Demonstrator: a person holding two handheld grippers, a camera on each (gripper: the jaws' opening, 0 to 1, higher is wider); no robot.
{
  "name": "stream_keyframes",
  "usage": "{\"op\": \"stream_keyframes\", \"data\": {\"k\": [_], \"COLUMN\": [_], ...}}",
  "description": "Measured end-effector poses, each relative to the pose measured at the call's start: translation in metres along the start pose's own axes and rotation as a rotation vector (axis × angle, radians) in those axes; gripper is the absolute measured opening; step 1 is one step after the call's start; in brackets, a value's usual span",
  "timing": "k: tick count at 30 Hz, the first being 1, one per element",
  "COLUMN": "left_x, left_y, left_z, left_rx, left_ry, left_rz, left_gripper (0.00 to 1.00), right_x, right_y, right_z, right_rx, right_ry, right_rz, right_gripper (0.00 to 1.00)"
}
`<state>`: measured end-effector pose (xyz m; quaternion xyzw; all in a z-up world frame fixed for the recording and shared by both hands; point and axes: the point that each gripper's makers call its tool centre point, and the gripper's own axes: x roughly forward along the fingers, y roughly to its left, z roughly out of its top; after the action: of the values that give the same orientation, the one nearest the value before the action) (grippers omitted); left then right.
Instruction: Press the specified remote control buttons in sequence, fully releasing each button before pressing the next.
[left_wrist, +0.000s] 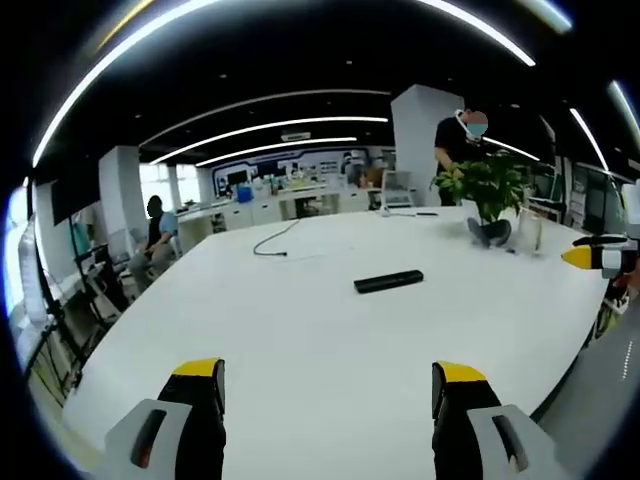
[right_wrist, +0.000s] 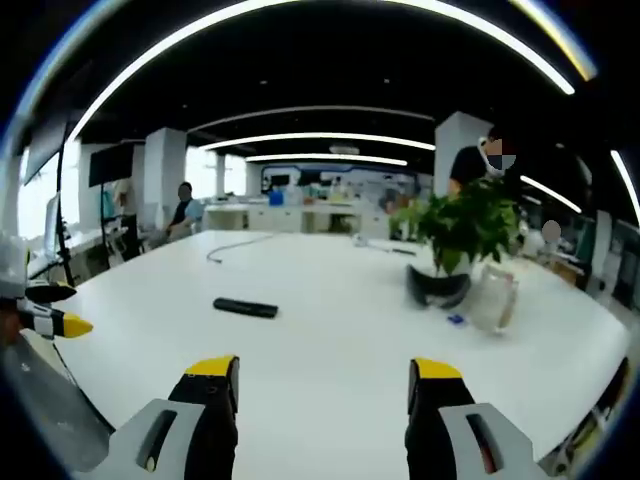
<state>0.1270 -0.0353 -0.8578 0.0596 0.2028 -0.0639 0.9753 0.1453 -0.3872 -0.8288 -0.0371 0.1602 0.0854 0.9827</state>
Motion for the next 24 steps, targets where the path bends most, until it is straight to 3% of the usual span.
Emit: {"op": "stream_keyframes", "data": {"k": [24], "left_x": [0.0024], "left_y": [-0.0046], "left_z": [-0.0041], "left_rx": [0.008], "left_ry": [0.026], "left_rz": [-0.016], "left_gripper": [0.88], "right_x": [0.0000], "right_y": [-0.0050], "right_z": [-0.0014], "right_rx": [0.026], "right_ry": [0.008], "right_rz": [-0.016], "right_gripper": [0.69]}}
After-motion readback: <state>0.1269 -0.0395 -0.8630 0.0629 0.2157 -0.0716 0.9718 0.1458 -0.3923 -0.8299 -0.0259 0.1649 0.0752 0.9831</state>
